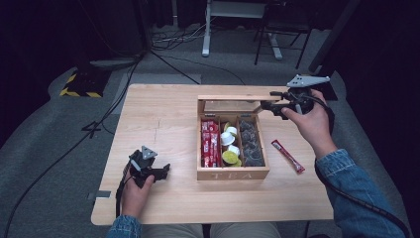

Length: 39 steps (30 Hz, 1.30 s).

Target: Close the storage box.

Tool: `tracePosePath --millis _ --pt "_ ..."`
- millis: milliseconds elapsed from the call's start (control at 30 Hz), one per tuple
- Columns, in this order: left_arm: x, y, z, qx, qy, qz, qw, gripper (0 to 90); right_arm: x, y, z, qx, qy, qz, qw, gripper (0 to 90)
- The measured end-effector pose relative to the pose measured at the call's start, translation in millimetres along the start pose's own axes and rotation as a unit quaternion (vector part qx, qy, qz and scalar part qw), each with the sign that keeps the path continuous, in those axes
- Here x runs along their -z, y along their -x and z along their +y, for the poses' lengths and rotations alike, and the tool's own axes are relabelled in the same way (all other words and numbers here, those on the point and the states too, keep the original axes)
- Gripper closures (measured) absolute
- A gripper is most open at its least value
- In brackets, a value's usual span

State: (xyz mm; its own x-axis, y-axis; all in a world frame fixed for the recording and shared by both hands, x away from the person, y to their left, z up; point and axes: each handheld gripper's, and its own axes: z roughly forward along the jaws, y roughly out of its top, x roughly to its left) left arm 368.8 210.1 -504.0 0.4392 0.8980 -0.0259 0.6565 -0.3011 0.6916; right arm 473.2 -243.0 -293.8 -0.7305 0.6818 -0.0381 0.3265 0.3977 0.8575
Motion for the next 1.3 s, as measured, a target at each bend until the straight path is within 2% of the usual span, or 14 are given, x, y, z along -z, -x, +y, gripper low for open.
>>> tracePosePath --millis 500,667,800,1300 --pt "0.0 0.2 0.0 0.001 0.0 0.0 1.0 15.3 9.8 -17.5 -18.9 0.018 -0.033 0.009 0.9992 41.9" --pt "-0.1 0.2 -0.1 0.001 0.001 0.0 1.0 15.3 11.5 -23.9 -24.3 0.036 -0.047 0.007 0.9982 40.6" --pt "-0.1 0.3 -0.1 0.001 0.001 0.0 1.0 15.3 13.6 -29.1 -29.4 0.043 -0.047 0.006 0.998 38.5" --pt "-0.3 0.6 -0.3 0.001 0.003 0.003 1.0 15.4 13.0 -49.7 -65.5 0.069 -0.077 0.006 0.9947 30.5"
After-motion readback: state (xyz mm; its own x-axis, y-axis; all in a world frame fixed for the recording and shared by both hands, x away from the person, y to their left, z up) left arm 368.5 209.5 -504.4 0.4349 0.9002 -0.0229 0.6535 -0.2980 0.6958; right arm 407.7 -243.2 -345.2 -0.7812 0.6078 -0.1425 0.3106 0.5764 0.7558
